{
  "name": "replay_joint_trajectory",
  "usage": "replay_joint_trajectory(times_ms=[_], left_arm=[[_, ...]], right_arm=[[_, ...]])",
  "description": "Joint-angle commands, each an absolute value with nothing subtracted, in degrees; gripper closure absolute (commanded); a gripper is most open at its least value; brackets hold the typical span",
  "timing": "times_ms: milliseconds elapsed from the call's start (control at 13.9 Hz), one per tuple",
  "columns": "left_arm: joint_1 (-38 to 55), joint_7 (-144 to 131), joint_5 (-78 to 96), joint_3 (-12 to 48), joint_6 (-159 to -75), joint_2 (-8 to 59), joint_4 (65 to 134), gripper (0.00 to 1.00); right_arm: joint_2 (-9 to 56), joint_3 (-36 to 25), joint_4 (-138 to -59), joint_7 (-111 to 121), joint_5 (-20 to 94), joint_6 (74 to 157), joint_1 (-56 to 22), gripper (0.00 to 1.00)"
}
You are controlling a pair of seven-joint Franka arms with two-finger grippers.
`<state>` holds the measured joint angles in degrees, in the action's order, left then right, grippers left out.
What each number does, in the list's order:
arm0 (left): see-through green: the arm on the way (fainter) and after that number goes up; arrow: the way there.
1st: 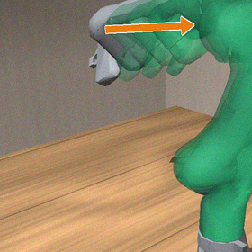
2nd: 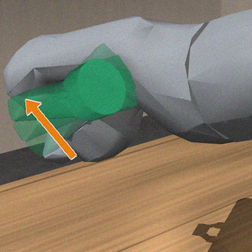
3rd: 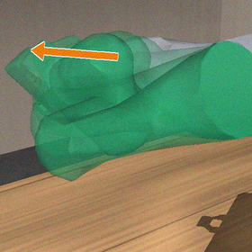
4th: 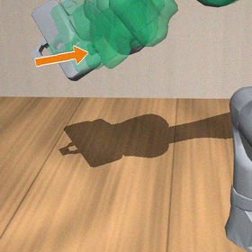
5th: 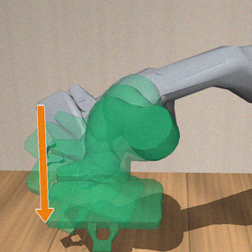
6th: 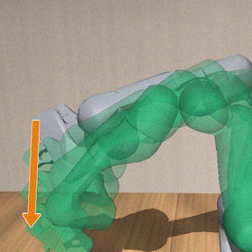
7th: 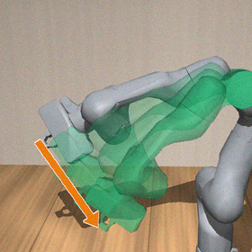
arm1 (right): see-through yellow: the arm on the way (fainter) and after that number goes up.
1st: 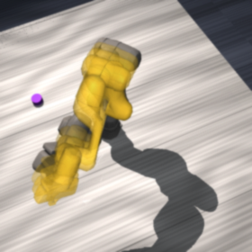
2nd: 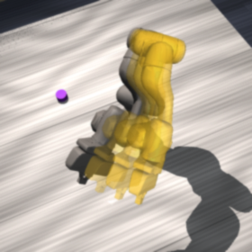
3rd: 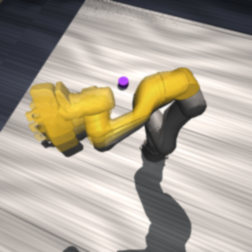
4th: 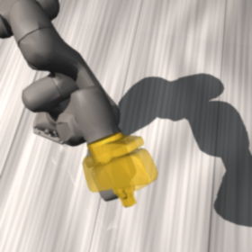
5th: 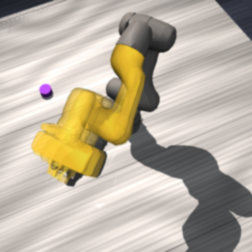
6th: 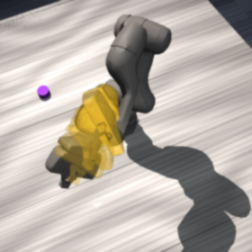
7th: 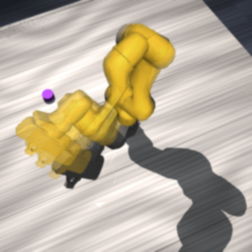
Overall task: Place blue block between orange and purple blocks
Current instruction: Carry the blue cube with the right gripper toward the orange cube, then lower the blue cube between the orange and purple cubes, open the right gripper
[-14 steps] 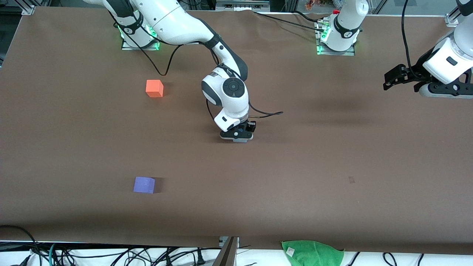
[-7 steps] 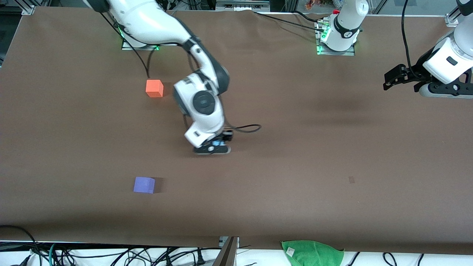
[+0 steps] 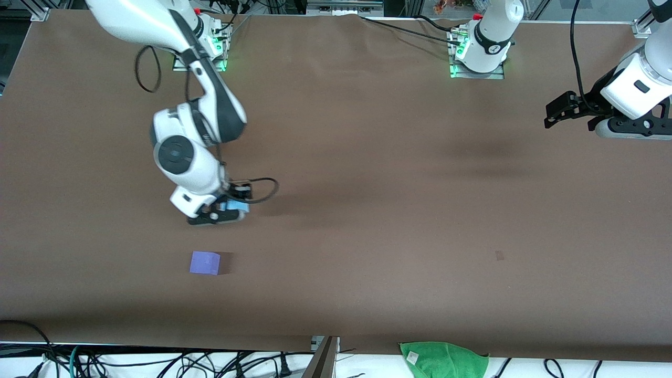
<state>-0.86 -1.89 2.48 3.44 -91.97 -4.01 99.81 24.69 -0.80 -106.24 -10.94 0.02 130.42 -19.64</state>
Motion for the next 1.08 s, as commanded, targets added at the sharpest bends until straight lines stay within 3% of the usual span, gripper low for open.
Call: replay_joint_trajectory(times_ms=[0,143,646,861,933,1004], left_arm=[[-0.44,-2.46,2.72,3.16,-90.97,-3.16,98.00,0.00],[-0.44,-2.46,2.72,3.16,-90.97,-3.16,98.00,0.00],[-0.44,-2.46,2.72,3.16,-90.97,-3.16,98.00,0.00],[-0.44,-2.46,2.72,3.25,-90.97,-3.16,98.00,0.00],[-0.44,-2.55,2.72,3.25,-90.88,-3.16,98.00,0.00],[-0.44,-2.55,2.72,3.25,-90.97,-3.16,98.00,0.00]], right_arm=[[17.75,-0.26,-125.65,-7.91,0.88,146.64,-16.70,0.79],[19.15,-0.62,-128.23,-8.17,0.97,151.95,-16.09,0.79],[21.53,-0.62,-128.06,-8.96,4.39,153.63,-14.68,0.78],[21.53,-0.62,-128.23,-9.84,4.39,153.54,-14.68,0.70],[21.62,-0.62,-128.23,-9.84,4.39,153.46,-14.68,0.61],[21.71,-0.62,-128.15,-9.84,4.39,153.28,-14.68,0.23]])
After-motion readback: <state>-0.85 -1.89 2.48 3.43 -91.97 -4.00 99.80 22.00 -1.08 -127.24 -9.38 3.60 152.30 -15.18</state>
